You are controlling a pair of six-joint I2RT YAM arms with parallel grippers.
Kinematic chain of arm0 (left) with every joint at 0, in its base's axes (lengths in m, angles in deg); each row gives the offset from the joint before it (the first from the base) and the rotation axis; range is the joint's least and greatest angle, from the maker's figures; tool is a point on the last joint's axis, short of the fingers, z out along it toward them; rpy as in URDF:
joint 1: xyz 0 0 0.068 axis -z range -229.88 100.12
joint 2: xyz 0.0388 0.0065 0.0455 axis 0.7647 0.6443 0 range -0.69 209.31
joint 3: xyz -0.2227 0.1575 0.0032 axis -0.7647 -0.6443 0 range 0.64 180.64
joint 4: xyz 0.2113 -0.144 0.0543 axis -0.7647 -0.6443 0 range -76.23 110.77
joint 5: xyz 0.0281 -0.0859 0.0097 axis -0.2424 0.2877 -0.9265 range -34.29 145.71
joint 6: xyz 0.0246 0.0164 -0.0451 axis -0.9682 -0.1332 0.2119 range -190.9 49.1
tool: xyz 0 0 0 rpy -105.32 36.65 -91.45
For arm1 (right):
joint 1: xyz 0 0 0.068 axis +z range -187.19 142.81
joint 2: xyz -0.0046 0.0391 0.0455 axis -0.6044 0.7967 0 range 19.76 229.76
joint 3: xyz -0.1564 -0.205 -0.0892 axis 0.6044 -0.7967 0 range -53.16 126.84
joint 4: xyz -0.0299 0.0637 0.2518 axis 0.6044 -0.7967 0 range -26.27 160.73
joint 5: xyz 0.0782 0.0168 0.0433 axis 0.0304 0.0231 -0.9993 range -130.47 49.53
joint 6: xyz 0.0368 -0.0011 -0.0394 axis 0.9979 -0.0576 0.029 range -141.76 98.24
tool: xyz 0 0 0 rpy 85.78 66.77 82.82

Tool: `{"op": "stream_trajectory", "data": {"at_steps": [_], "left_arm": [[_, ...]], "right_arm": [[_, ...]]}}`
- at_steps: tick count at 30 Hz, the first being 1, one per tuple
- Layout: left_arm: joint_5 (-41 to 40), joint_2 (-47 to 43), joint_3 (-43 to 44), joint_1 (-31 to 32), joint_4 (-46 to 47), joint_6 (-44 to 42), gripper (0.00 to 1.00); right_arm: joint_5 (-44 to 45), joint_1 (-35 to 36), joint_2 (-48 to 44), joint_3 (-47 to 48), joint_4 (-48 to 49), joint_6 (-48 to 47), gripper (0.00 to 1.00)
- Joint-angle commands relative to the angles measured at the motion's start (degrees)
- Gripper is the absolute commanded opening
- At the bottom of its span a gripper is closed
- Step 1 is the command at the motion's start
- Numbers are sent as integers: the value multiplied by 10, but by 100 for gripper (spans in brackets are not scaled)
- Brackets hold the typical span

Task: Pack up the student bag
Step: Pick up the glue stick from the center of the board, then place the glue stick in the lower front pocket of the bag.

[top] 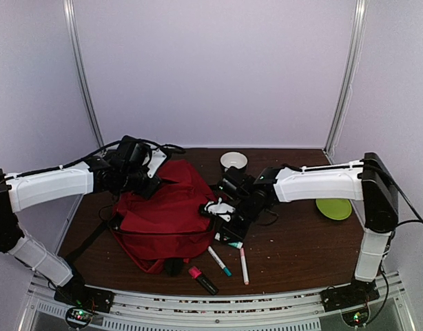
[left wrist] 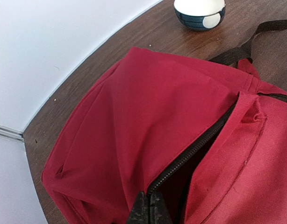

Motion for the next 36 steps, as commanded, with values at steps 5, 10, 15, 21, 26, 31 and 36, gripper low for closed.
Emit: {"op": "stream_trajectory", "data": {"at_steps": [5,10,15,21,26,31,36], "left_arm": [[10,-22,28,-1,2,9,0],[20,-28,32,-2,15,22,0],[34,-21,49,-3,13,29,0],[78,-23,55,-28,14,47,0],[141,-20,63,-53,13,53,0],[191,-12,78,-67,2,58,0],[222,-10,85,-72,-8,57,0]], "right_arm": [[-64,-6,-120,29,-35,-94,8],[-51,-6,-145,81,32,-195,3],[-51,-6,-82,188,42,-278,1],[-64,9,-17,271,40,-393,0],[-32,36,28,304,13,-507,0],[19,58,58,299,54,-581,0],[57,61,93,304,122,-598,0]]}}
